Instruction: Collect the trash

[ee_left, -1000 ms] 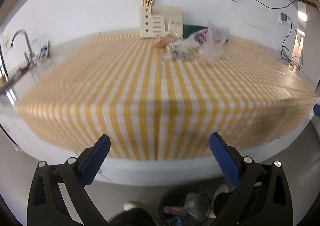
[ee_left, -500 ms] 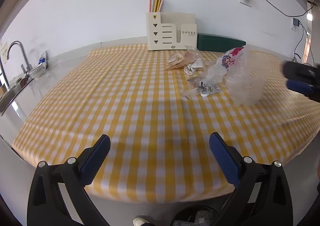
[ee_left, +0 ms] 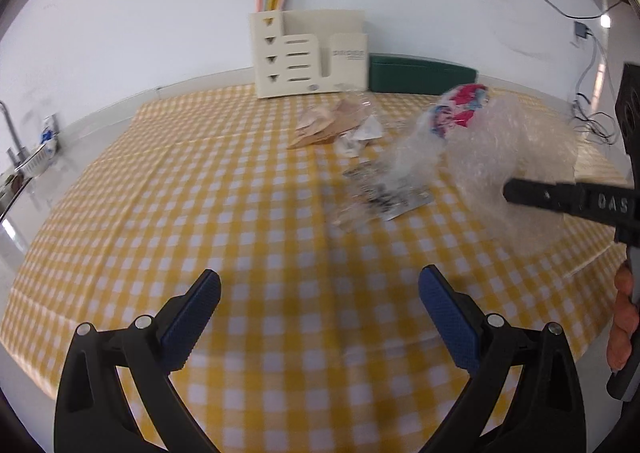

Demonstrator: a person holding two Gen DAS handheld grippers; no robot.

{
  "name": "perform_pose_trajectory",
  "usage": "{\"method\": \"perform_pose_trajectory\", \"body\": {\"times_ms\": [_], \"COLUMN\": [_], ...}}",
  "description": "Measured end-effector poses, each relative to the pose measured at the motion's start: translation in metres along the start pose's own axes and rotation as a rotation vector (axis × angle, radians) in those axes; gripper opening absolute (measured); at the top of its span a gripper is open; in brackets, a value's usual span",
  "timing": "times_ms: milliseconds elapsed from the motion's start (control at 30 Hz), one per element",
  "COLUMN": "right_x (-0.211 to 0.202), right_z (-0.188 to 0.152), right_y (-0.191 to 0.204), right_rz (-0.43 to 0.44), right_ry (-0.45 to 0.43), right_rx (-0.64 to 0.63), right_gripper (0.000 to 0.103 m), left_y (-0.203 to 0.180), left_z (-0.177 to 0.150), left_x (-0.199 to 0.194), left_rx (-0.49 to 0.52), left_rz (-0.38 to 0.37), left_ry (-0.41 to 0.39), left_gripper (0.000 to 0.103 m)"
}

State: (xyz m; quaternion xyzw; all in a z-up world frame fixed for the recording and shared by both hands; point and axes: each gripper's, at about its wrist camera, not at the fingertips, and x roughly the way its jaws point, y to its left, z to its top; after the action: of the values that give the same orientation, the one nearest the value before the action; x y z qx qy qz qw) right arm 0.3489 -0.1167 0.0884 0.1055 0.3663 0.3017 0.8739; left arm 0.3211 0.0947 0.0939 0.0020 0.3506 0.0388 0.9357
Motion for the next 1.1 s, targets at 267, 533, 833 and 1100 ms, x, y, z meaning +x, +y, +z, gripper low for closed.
{"method": "perform_pose_trajectory", "body": {"times_ms": [267,533,833,1100], "right_x": [-0.048,-0.06,-0.063,-0.063], "right_z": [-0.006,-0.005,-0.002,-0.001], "right_y": [-0.028,-0.049,-0.06,-0.064], "right_rz": [0.021,0.081,0.102,0.11], "right_ry": [-0.035,0.013,0.036,0.039], "right_rx": [0.007,0.016,0.03,0.033], "right_gripper": [0.007,0.007,0.007,0.007], "left_y": [-0.036,-0.05,-0.081,-0.075], "left_z": [0.022,0.041,0.065,0.097], "left_x": [0.019,0.035,0.037,0.068], "left_rx": [0.079,0.115,0.33,0.31], "left_rz": [-0.07,-0.131,-0.122,-0.162], "left_ry": [-0.012,-0.001,-0.064,-0.038], "left_gripper": [0.098,0.098,0.098,0.098]}}
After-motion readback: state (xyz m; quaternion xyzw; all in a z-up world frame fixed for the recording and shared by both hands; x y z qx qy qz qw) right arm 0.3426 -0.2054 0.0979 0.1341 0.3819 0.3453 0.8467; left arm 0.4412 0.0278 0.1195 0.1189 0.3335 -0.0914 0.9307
